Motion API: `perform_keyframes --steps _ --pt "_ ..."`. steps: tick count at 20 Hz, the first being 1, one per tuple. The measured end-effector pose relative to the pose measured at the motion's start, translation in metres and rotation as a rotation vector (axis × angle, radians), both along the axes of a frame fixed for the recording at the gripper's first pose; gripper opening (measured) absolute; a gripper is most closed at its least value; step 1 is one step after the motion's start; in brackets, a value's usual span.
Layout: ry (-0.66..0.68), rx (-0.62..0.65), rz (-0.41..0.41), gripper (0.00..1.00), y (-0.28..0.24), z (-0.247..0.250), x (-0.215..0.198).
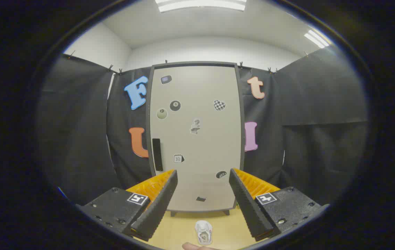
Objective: Open the shoe cabinet door, grab the shoes and put them into the shoe cabinet, then close the shoe cabinet door.
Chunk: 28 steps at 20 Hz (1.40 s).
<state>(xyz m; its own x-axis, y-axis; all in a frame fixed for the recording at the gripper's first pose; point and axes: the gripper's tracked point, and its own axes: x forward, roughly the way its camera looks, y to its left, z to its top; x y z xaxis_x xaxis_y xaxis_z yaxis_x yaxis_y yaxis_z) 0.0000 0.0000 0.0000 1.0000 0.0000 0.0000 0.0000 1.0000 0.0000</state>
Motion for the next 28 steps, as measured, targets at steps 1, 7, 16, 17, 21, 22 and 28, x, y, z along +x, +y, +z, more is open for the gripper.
perform_keyframes --steps 1,7,16,17,21,22,28 --pt "0.006 0.003 -0.001 0.98 0.001 -0.001 0.001" --pt "0.041 -0.017 0.011 0.98 0.006 -0.011 0.007" --pt "0.011 -0.043 0.036 0.98 0.03 -0.017 0.028" --pt "-0.001 -0.042 0.052 0.98 0.039 -0.017 0.031" --pt "-0.066 -0.057 0.092 0.98 0.061 -0.008 0.053" --pt "-0.072 -0.064 0.123 0.98 0.074 -0.007 0.062" --pt "-0.075 -0.083 0.183 0.98 0.121 -0.011 0.118"
